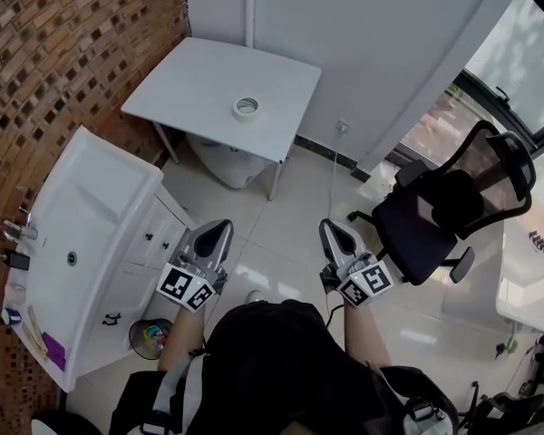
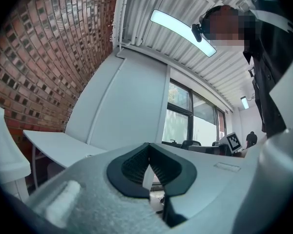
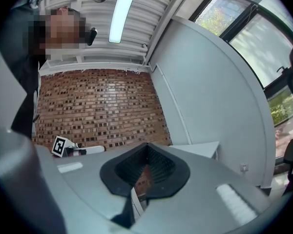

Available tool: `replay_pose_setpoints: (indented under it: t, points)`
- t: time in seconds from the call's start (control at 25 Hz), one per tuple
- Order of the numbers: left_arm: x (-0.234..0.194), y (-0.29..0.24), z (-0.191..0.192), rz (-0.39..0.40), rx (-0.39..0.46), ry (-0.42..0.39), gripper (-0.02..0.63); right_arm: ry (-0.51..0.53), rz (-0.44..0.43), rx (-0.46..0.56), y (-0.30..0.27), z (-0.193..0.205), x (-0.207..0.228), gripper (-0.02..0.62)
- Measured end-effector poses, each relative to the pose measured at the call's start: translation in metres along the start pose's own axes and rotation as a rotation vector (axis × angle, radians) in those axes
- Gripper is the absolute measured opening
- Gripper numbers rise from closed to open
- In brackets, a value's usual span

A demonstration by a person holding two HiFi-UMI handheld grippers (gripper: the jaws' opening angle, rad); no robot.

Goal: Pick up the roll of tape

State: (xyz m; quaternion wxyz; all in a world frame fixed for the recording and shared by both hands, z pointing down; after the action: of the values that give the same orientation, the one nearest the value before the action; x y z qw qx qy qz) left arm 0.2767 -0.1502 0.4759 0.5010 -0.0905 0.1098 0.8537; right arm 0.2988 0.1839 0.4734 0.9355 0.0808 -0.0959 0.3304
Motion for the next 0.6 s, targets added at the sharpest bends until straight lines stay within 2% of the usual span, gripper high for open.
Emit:
replay_pose_setpoints:
  t: [0.32, 0.6]
  points:
    - [-0.017, -0.022, 0.01, -0.051, -0.009, 0.013, 0.002, -0.046, -0.043, -0.015, -0.03, 0.003, 0.035, 0.006]
    - [-0.047, -0.061, 0.01, -0.153, 0.003, 0.0, 0.002, -0.036, -0.155, -0.032, -0.086, 0.002, 0.086, 0.006]
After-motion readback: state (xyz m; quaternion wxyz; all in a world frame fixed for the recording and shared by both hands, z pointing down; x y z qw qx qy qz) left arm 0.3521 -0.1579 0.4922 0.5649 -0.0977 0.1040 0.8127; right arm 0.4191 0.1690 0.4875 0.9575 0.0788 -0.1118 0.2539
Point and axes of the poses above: the fingertips, and each gripper's own axes: y backward along the fingers, x to its right, z out of its underside, the point moved 10 cm from there along y, backward along the fingers, and after that the axes turned 8 degrees about -z, right-handed, at the moved point
